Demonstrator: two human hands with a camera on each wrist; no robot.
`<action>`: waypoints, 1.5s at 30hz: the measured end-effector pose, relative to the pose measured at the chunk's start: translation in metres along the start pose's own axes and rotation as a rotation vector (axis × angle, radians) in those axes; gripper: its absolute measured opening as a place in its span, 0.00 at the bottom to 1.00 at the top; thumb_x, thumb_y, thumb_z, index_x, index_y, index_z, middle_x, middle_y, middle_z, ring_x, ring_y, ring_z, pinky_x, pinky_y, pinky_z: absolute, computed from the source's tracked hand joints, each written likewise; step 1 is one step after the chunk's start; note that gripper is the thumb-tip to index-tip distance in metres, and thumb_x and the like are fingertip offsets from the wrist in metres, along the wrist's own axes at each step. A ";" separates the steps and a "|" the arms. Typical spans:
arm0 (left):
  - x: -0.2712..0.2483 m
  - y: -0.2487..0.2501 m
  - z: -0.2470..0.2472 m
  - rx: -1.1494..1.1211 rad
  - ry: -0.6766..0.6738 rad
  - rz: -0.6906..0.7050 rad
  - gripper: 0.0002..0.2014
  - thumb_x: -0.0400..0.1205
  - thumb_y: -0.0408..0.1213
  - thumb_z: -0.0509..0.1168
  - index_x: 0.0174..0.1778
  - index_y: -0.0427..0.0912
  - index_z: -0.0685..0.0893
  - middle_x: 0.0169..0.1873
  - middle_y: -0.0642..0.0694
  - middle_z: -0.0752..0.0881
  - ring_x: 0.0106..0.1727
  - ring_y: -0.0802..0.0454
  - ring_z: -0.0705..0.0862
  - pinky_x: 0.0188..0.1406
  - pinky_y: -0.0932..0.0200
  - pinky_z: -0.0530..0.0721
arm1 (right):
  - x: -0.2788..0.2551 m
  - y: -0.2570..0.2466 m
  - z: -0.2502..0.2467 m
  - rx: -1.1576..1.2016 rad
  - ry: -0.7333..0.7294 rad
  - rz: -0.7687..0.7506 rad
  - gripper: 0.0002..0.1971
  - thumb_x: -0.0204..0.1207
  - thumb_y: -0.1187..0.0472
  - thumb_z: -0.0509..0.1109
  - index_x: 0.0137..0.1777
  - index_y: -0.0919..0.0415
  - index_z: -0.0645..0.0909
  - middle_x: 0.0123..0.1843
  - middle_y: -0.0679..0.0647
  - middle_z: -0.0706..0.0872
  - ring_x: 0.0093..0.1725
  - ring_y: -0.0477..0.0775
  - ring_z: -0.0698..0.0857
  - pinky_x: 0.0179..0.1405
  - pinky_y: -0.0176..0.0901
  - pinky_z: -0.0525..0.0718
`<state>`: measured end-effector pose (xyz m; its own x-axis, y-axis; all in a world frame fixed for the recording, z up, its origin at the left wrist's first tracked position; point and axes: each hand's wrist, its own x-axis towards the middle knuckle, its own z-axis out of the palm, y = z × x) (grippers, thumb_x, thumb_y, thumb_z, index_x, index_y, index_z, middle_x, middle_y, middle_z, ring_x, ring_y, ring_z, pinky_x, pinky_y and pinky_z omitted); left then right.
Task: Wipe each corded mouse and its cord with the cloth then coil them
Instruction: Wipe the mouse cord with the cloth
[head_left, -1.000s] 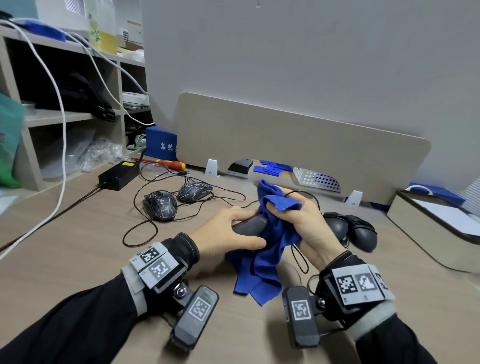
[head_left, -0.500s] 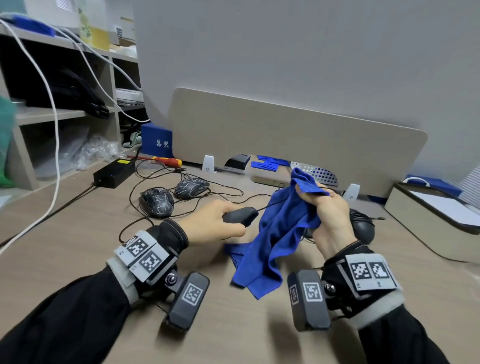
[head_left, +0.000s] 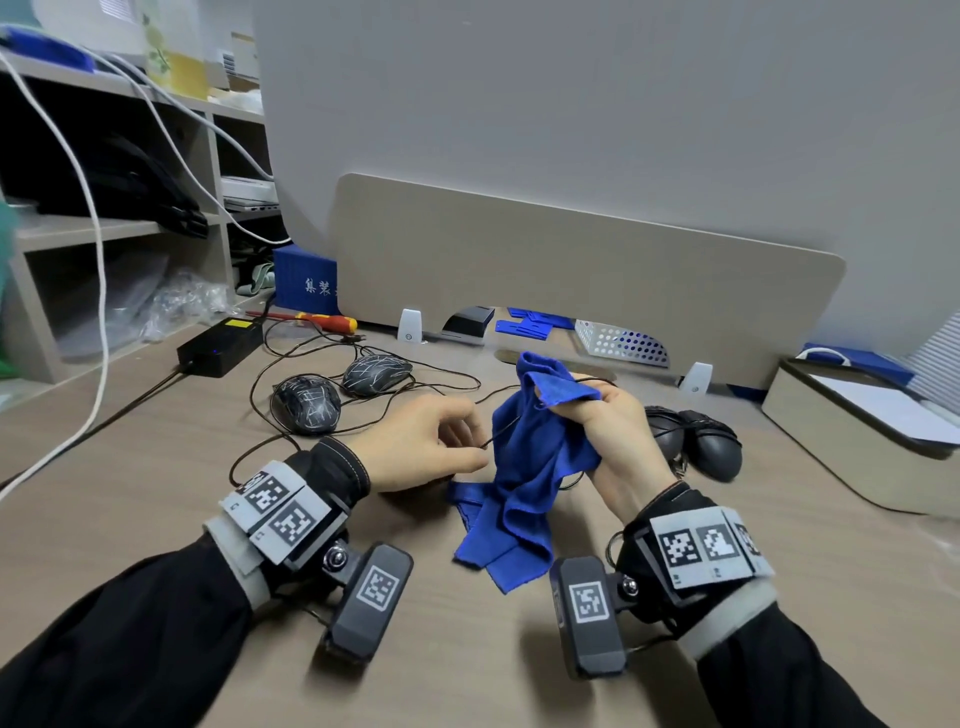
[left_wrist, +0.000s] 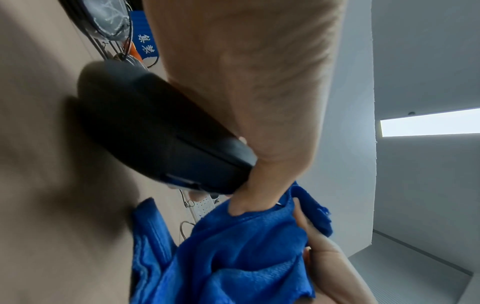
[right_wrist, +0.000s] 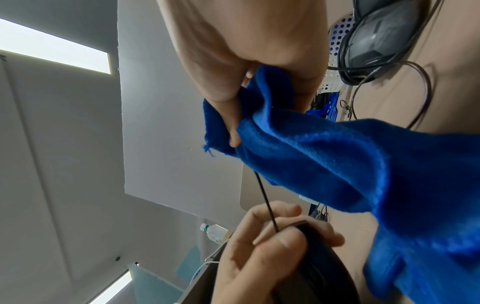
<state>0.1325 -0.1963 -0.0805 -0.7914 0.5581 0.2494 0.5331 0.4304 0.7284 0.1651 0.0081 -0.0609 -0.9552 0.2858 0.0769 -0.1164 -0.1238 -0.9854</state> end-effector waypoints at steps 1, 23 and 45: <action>0.000 0.001 0.001 -0.016 -0.024 0.023 0.03 0.79 0.32 0.74 0.40 0.41 0.87 0.37 0.48 0.90 0.38 0.55 0.86 0.43 0.59 0.83 | -0.001 0.002 0.001 -0.017 -0.002 0.005 0.08 0.76 0.71 0.74 0.54 0.65 0.86 0.51 0.61 0.91 0.48 0.56 0.88 0.46 0.46 0.86; -0.004 -0.002 -0.030 0.258 0.062 -0.111 0.08 0.81 0.30 0.67 0.39 0.45 0.85 0.35 0.54 0.90 0.40 0.60 0.88 0.51 0.56 0.85 | 0.003 -0.009 -0.013 0.178 0.162 -0.026 0.11 0.78 0.73 0.72 0.59 0.66 0.85 0.50 0.60 0.91 0.48 0.58 0.89 0.46 0.47 0.89; -0.003 0.020 0.006 -0.315 0.241 0.035 0.10 0.85 0.24 0.63 0.37 0.30 0.81 0.17 0.56 0.73 0.18 0.62 0.68 0.19 0.72 0.65 | -0.014 0.007 0.017 -0.030 -0.309 0.043 0.08 0.80 0.78 0.64 0.53 0.74 0.85 0.41 0.60 0.89 0.40 0.53 0.86 0.38 0.39 0.84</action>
<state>0.1470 -0.1850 -0.0710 -0.8420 0.3701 0.3925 0.4723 0.1543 0.8678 0.1732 -0.0129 -0.0665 -0.9971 -0.0217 0.0725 -0.0700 -0.1001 -0.9925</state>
